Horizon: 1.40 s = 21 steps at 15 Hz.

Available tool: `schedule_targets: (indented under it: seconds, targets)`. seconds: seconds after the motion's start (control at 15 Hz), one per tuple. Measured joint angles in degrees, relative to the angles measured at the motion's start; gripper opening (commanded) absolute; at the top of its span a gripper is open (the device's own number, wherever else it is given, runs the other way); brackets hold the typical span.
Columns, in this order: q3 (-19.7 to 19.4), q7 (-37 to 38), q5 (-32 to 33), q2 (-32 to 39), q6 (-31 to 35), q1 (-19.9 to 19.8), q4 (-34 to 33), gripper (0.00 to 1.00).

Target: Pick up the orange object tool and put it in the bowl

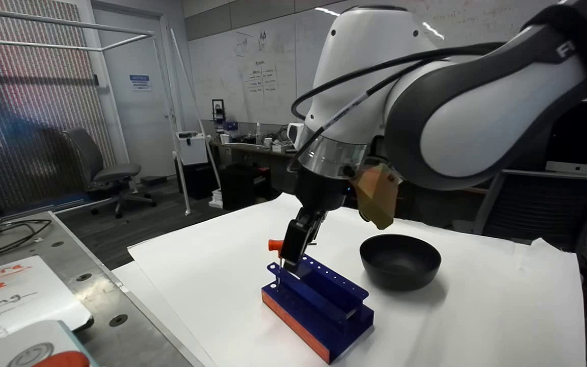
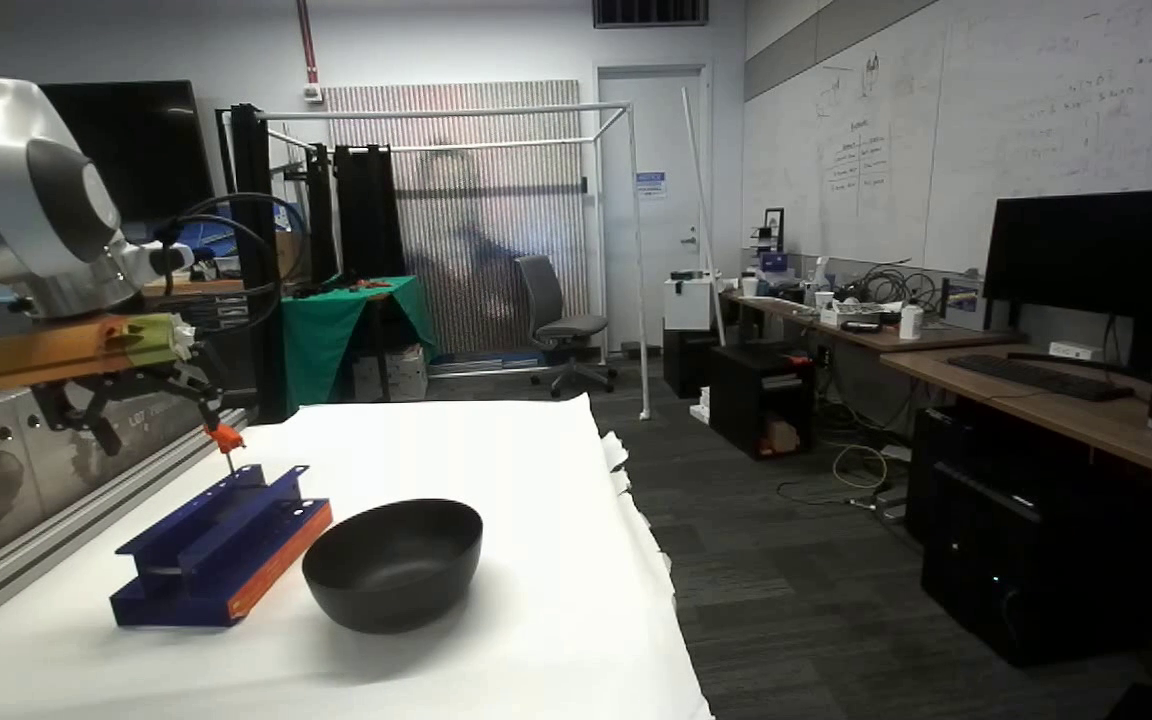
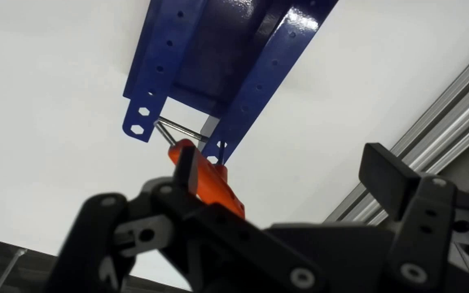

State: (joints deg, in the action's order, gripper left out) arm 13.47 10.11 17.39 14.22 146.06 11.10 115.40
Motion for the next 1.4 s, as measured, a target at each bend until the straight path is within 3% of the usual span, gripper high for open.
schedule_targets:
  seconds: [0.47,1.0,1.07,1.13,1.4]
  targets:
    - [-2.7,-8.2,0.1,6.8,-0.4,2.2,-8.1,1.0]
    - [-6.0,-11.3,5.0,8.2,-0.4,3.9,-10.5,1.0]
    - [-6.5,-11.3,5.9,8.3,-0.4,4.2,-10.7,0.75]
    - [-6.6,-11.3,6.2,8.5,-0.4,4.3,-10.8,0.74]
    - [-6.6,-11.8,6.2,9.5,-0.6,4.3,-11.3,0.42]
